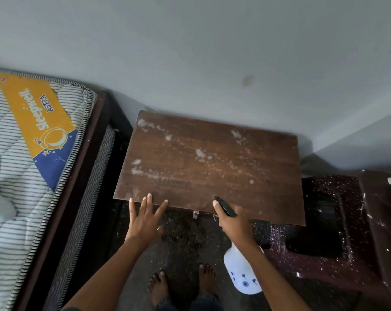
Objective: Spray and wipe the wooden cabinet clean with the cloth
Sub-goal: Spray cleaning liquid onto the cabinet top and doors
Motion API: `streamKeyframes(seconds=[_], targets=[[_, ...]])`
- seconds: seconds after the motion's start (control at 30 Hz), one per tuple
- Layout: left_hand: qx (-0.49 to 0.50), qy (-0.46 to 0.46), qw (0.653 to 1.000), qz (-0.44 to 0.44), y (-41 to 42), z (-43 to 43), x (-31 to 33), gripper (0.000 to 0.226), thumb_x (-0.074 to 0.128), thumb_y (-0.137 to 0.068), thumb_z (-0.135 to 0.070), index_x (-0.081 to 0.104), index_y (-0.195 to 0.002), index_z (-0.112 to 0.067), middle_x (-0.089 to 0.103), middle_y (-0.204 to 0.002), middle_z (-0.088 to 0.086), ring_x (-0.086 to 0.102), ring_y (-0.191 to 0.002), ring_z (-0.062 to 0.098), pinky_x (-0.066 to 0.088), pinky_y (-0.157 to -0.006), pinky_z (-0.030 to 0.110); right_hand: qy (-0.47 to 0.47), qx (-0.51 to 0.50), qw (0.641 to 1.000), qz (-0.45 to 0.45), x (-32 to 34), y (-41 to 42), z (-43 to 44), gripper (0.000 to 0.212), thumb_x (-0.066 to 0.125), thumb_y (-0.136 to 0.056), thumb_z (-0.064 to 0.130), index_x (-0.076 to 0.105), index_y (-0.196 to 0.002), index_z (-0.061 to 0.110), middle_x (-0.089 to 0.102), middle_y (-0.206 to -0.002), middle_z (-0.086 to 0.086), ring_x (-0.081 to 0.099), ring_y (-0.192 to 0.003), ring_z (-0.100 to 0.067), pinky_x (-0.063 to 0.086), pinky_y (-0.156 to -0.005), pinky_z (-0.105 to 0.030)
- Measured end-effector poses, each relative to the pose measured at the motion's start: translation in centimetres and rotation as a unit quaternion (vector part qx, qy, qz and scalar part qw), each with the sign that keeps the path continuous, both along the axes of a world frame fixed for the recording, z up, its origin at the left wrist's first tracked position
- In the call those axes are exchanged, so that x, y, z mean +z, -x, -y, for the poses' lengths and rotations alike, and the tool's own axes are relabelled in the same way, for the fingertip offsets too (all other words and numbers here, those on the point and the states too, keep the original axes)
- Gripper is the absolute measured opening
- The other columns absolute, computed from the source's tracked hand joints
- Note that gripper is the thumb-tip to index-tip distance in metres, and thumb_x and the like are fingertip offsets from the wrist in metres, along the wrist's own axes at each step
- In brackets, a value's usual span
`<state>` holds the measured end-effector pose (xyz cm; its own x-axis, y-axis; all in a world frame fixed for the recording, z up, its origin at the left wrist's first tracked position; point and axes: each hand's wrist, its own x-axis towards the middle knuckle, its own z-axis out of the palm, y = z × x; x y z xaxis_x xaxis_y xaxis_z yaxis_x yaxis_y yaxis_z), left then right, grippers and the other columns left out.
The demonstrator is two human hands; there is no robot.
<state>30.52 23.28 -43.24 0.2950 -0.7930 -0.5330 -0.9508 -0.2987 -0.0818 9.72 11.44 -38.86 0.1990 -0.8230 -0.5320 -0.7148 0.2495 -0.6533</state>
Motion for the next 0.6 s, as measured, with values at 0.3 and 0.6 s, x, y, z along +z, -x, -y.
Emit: streamKeyframes(seconds=[0.3, 0.6], targets=[[0.100, 0.070, 0.992, 0.014, -5.6, -5.4, 0.3, 0.087, 0.080, -0.063, -0.024, 0.044, -0.142, -0.010, 0.037, -0.148, 0.023, 0.036, -0.137, 0.038, 0.013, -0.108, 0.066, 0.038, 0.140, 0.989, 0.017, 1.3, -7.3, -3.0, 0.047, 0.054, -0.089, 0.047, 0.053, -0.057, 0.013, 0.058, -0.055, -0.012, 0.059, -0.055, -0.027, 0.043, -0.050, -0.036], [0.143, 0.095, 0.985, 0.023, -7.6, -5.2, 1.7, 0.083, 0.051, -0.091, -0.030, -0.001, -0.152, -0.009, -0.003, -0.160, 0.012, -0.005, -0.148, 0.027, -0.015, -0.111, 0.053, 0.020, 0.214, 0.974, 0.067, 2.1, -14.7, -4.6, 0.045, 0.053, -0.088, 0.048, 0.042, -0.052, 0.024, 0.056, -0.054, -0.008, 0.060, -0.057, -0.022, 0.041, -0.051, -0.033]])
